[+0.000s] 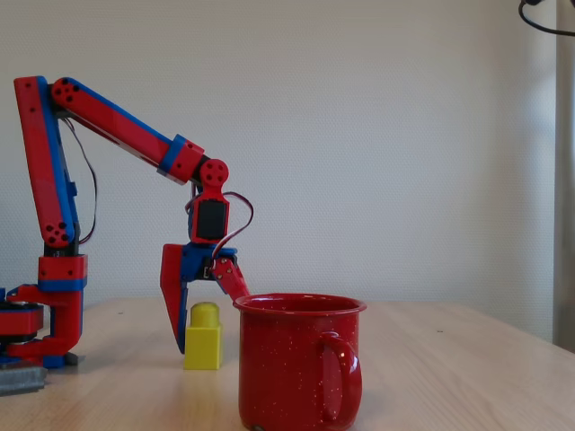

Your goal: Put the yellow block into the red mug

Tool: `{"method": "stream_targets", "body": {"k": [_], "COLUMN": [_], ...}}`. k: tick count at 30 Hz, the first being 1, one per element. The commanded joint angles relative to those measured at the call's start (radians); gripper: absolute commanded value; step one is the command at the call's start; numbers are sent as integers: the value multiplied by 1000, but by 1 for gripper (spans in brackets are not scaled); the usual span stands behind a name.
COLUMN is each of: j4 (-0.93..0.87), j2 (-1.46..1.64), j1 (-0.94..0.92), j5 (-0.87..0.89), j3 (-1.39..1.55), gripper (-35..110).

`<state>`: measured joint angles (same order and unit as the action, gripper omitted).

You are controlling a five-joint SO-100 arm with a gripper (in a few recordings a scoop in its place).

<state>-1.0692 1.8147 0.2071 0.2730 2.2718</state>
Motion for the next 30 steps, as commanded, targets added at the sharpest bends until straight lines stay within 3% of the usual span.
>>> {"method": "stream_targets", "body": {"k": [1, 3, 10, 22, 30], "j4": [5, 5, 17, -20, -245], "j2": [34, 29, 29, 48, 25], "j1": [-6, -3, -2, -23, -78], "j5": [-6, -6, -18, -3, 11], "j3": [-15, -15, -17, -106, -448], "gripper": [36, 32, 0, 0, 0]}}
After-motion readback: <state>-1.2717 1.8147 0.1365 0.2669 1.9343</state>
